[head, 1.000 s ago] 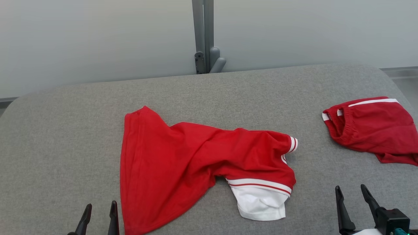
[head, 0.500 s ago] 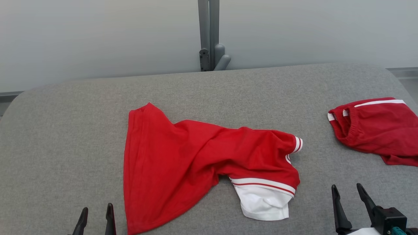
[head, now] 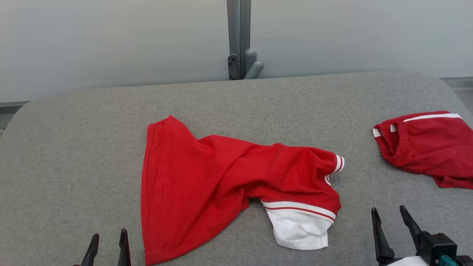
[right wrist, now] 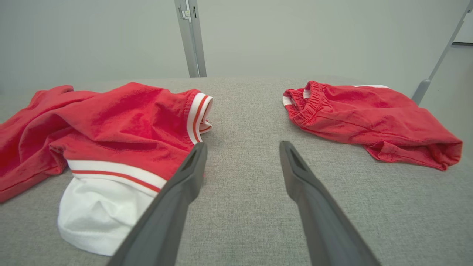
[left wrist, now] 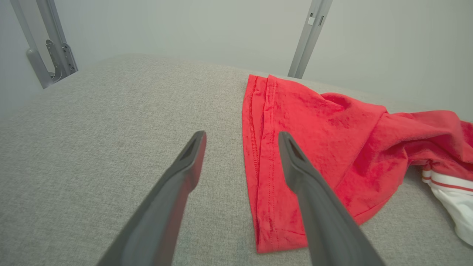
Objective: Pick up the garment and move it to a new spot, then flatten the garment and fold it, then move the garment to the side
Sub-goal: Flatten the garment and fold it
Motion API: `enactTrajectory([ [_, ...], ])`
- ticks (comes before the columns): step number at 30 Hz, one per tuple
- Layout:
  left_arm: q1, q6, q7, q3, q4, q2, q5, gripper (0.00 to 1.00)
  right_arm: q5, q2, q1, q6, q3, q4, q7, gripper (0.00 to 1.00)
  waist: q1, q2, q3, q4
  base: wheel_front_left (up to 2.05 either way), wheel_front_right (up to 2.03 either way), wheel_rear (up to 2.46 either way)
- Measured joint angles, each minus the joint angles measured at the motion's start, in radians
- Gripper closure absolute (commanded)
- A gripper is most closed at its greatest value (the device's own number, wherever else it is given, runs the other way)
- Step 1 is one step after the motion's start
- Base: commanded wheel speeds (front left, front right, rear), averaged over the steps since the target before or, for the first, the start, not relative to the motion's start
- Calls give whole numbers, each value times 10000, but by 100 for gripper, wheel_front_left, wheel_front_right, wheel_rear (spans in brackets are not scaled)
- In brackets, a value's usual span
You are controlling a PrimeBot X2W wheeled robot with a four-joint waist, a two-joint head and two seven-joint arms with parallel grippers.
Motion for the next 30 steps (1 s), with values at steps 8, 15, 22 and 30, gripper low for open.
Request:
enactTrajectory([
  [8, 27, 0, 0, -756, 867, 65, -58, 0, -211, -4, -23, 0, 871, -13, -2, 0, 0, 0, 40, -29, 0, 0, 0],
  [15, -83, 0, 872, -1574, 1779, 303, -410, 0, -251, 0, -134, 0, 1942, 1680, 0, 0, 0, 0, 95, -20, 0, 0, 0],
  [22, -411, 75, 1776, -1707, 2148, 451, -633, 0, -109, 12, -1184, 2, 2571, 3352, 10, 0, 0, 0, 243, -97, 0, 0, 0],
  [30, -700, 247, 2103, -1743, 2391, 502, -662, 0, 92, 6, -2434, 0, 3515, 4974, 408, 0, 0, 0, 344, -145, 0, 0, 0],
])
